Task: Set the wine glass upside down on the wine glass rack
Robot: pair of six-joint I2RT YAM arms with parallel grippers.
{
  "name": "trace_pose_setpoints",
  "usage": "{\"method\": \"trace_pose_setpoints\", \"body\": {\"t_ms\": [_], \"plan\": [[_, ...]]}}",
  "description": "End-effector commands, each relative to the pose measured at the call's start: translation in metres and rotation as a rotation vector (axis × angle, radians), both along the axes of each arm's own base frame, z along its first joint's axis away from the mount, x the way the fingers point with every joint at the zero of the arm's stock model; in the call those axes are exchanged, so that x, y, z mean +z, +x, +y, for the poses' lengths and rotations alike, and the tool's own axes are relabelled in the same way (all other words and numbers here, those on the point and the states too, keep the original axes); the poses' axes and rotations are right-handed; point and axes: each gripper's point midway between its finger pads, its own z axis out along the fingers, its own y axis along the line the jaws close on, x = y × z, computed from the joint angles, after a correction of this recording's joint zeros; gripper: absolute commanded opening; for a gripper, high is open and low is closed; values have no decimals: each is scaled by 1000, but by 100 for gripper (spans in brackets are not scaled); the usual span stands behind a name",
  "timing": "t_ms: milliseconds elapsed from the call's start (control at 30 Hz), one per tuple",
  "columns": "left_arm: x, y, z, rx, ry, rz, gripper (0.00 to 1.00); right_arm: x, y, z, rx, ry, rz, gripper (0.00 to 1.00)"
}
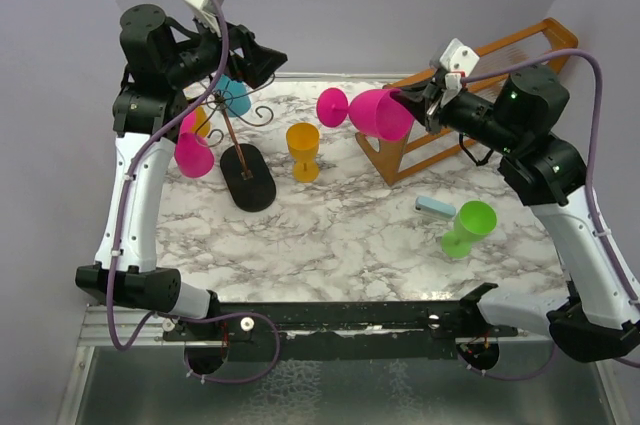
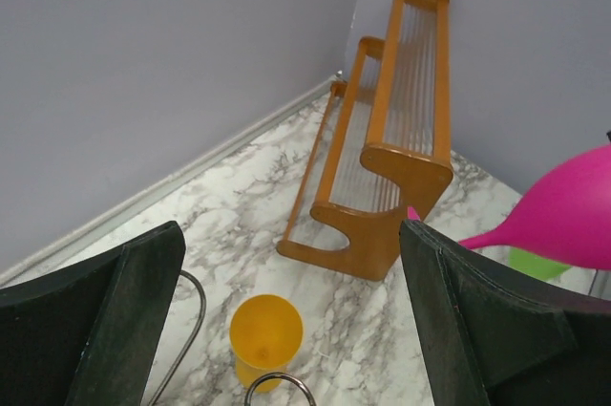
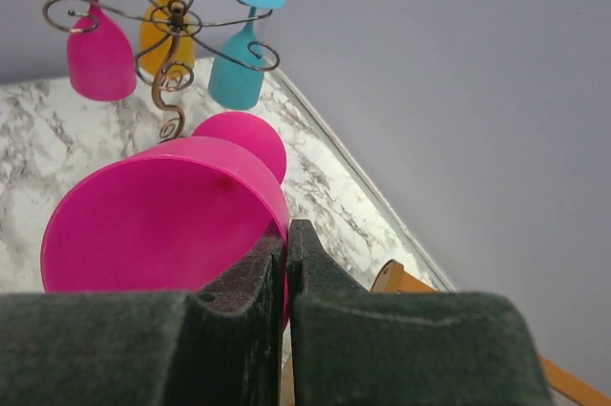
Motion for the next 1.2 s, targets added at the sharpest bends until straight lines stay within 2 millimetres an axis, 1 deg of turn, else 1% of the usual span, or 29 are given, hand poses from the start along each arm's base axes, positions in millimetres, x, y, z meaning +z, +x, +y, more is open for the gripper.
{"method": "trace_pose_setpoints", "body": {"t_ms": [0,33,167,267,367,433,600,800,967,1167], "plan": [[-14,-14,-22,-81,19,20,97,30,10,-3,-63,110,4,1],[-18,-16,-28,-97,26,29,96,32,10,-2,-58,119,10,1],[-34,-16,-39,-100,17,90,92,44,9,2,-39,142,13,1],[-49,-18,-49,-130,-17,163,88,47,13,4,-39,149,9,1],[-66,-21,-58,-161,-47,230,85,47,20,6,-56,155,11,1],[-73,-22,-61,-170,-53,256,82,45,24,8,-56,152,14,1],[-82,-26,-68,-209,-64,297,73,41,30,10,-66,154,21,1],[-94,-31,-77,-258,-84,349,55,32,37,14,-69,150,36,1],[-94,-33,-80,-282,-103,368,40,29,40,16,-68,145,41,1],[-93,-34,-84,-308,-116,371,28,23,40,18,-60,138,49,1]]}}
